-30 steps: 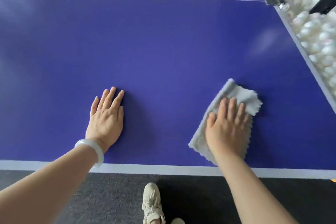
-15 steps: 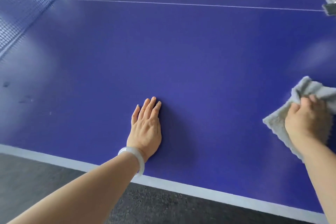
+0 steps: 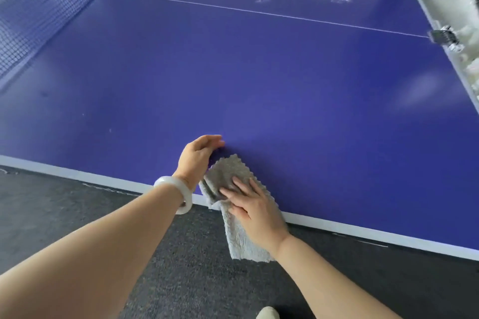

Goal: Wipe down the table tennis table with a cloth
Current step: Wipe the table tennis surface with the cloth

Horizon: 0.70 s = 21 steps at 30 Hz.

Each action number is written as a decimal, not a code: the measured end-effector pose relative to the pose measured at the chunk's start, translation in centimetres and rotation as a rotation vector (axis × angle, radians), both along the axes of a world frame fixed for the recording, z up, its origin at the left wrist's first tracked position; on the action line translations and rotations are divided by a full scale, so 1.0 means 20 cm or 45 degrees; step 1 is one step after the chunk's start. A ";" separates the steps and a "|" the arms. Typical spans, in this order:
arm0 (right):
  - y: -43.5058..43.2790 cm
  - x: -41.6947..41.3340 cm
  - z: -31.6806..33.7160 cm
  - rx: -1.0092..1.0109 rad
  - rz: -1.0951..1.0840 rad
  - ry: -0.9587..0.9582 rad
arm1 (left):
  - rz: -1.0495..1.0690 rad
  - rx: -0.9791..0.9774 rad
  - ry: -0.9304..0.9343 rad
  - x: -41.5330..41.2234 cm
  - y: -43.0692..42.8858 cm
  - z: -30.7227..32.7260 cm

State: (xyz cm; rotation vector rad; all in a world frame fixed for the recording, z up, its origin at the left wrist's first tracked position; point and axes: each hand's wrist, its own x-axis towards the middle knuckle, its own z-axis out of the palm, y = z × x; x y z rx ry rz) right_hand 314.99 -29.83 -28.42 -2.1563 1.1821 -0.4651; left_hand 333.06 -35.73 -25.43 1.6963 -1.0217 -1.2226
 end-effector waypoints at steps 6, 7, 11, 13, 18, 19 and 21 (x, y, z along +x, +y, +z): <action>0.17 0.19 0.33 0.577 0.208 0.209 | 0.025 0.265 -0.457 0.46 0.53 0.14; 0.20 0.25 0.41 0.567 0.220 0.185 | 0.009 0.296 -0.548 0.53 0.59 0.17; 0.25 0.52 0.79 0.325 0.244 0.120 | -0.168 0.309 -0.825 0.76 0.72 0.42; 0.28 0.68 0.99 0.177 0.292 0.045 | -0.324 0.322 -1.011 0.86 0.75 0.61; 0.38 1.04 1.29 -0.028 0.253 -0.145 | -0.107 0.084 -1.006 1.13 0.83 0.97; 0.37 1.10 1.28 0.008 0.232 -0.067 | 0.023 0.077 -0.943 1.17 0.84 1.01; 0.36 1.19 1.25 0.141 0.138 -0.031 | 0.333 0.140 -0.683 1.24 0.89 1.06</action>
